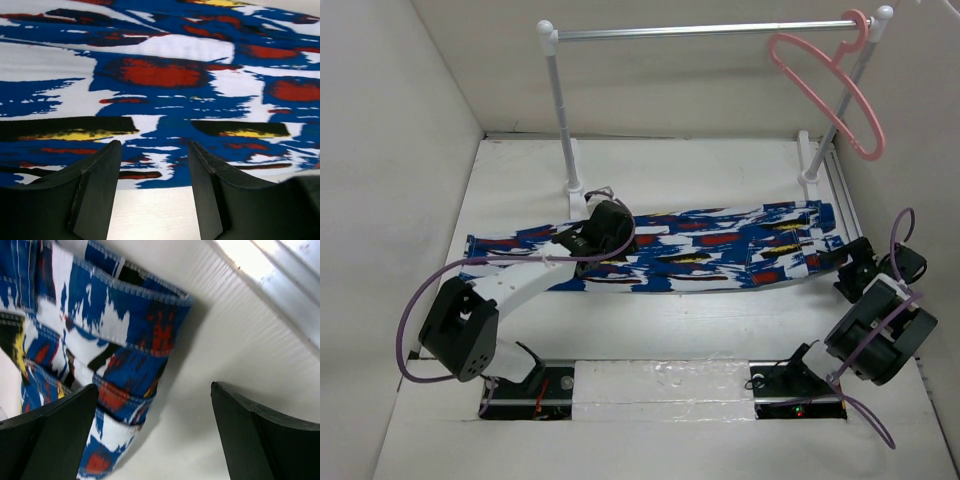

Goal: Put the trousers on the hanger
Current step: Fold the trousers at the center of the board.

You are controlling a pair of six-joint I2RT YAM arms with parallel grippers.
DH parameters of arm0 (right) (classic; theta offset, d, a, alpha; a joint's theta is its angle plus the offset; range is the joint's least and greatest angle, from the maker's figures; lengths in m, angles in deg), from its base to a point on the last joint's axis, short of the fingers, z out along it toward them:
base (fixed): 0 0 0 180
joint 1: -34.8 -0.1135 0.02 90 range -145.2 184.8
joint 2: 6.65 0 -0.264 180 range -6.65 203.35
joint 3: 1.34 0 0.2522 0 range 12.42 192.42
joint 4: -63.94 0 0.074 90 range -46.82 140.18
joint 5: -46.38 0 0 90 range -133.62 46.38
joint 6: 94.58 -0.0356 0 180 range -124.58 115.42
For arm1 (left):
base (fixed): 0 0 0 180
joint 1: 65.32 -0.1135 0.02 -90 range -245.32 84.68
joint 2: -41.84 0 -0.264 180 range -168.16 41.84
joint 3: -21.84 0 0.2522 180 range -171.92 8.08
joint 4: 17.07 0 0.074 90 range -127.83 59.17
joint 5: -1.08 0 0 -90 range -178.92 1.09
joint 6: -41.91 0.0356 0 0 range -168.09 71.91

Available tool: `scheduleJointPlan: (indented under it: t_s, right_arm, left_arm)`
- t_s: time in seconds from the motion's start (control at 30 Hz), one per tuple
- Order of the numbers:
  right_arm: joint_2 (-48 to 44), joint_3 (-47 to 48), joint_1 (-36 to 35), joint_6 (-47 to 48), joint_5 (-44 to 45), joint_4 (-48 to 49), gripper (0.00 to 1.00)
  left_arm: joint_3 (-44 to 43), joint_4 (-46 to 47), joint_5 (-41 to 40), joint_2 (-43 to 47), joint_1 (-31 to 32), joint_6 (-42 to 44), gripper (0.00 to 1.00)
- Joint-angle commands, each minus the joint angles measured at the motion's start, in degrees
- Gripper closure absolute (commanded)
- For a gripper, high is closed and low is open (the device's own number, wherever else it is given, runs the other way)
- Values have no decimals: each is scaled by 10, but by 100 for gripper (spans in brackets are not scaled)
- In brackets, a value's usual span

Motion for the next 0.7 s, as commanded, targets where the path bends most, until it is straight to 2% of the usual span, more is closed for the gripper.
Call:
scheduleJointPlan:
  t_s: [0.0,0.13,0.3,0.33,0.37,0.43,0.5,0.6,0.67]
  right_arm:
    - [20,-5,-11,-49,33,97,1]
    - [54,17,-60,-69,60,106,2]
    - [74,-1,-74,-115,48,171,9]
    - [73,-13,-74,-122,49,178,22]
    - [71,-20,-74,-129,49,199,29]
    - [61,-35,-74,-130,41,214,60]
    - [35,-34,-74,-109,34,203,81]
    - [-45,-12,-87,-58,34,116,97]
    - [-106,-9,-108,-30,42,44,100]
  left_arm:
    - [15,21,-17,-13,-11,-11,49]
    - [25,7,-31,-23,-35,-8,50]
    - [34,-7,-47,-9,-47,-4,51]
    - [39,-8,-52,-5,-47,-4,51]
    - [40,-11,-55,1,-47,-3,51]
    - [48,-14,-62,4,-47,-3,51]
    - [56,-19,-63,11,-47,-4,52]
    - [68,-18,-55,17,-47,-3,53]
    - [68,-23,-56,20,-47,-4,53]
